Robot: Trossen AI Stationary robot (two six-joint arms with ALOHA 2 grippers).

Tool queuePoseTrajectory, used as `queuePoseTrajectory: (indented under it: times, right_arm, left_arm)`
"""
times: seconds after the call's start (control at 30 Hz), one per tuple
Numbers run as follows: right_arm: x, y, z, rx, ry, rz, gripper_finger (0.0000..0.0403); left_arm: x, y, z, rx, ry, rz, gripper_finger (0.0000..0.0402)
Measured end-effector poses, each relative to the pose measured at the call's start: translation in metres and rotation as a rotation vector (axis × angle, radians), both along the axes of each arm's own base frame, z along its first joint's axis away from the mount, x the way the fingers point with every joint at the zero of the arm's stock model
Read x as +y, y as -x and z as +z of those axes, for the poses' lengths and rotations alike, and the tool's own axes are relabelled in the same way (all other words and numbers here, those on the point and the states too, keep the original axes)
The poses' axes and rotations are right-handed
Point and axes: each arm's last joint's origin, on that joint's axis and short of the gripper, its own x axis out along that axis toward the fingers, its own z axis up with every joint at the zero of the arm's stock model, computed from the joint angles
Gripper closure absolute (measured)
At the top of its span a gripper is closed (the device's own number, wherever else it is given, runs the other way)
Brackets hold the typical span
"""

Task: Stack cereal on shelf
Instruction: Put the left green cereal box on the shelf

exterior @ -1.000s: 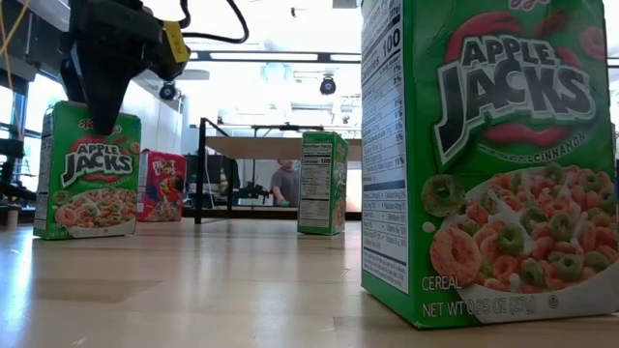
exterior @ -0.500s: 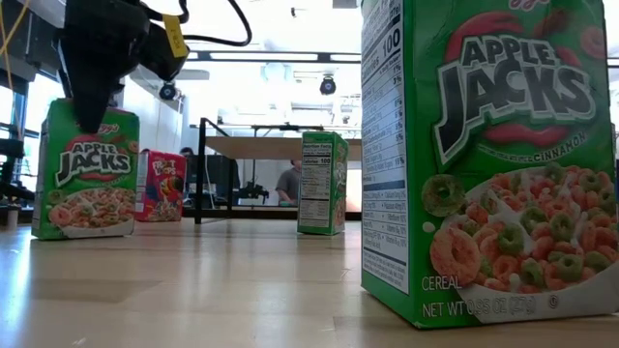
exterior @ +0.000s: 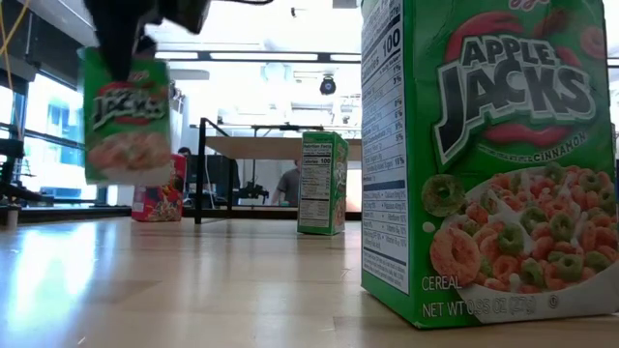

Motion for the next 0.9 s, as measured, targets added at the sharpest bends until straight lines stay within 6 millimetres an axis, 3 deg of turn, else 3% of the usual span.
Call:
queuePoseTrajectory:
  times: [0.63,0.9]
  right_arm:
    - [0.000,0.000,0.000,0.002,0.006,0.006,0.0143]
    - [-0.001,0.000,0.000,0.008,0.025,-0.015,0.0143]
  left_arm:
    - [0.078,0.008,0.089,-0.092,-0.240,-0.216,0.0252]
    - [0.112,0.015,0.114,-0.128,-0.403,-0.284,0.0252]
